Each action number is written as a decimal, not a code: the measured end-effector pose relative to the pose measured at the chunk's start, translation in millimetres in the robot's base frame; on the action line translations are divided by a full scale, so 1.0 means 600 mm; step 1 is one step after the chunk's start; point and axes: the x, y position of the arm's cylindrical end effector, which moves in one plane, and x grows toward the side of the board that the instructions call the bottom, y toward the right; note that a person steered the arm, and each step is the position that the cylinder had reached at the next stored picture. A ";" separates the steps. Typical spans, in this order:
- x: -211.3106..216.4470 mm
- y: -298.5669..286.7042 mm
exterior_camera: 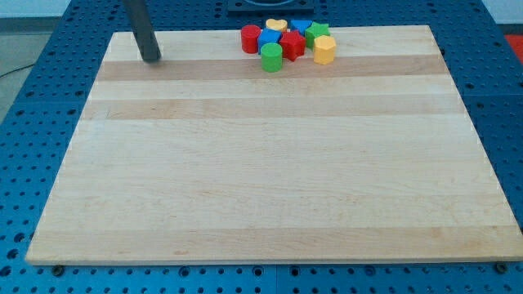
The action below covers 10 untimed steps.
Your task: Move yellow hexagon close to the red star
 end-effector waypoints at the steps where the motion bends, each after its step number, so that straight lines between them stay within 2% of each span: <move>1: 0.110 0.199; 2: 0.109 0.343; 3: 0.042 0.512; 4: -0.010 0.559; 5: -0.045 0.517; 6: -0.054 0.515; 9: -0.054 0.469; 10: -0.054 0.572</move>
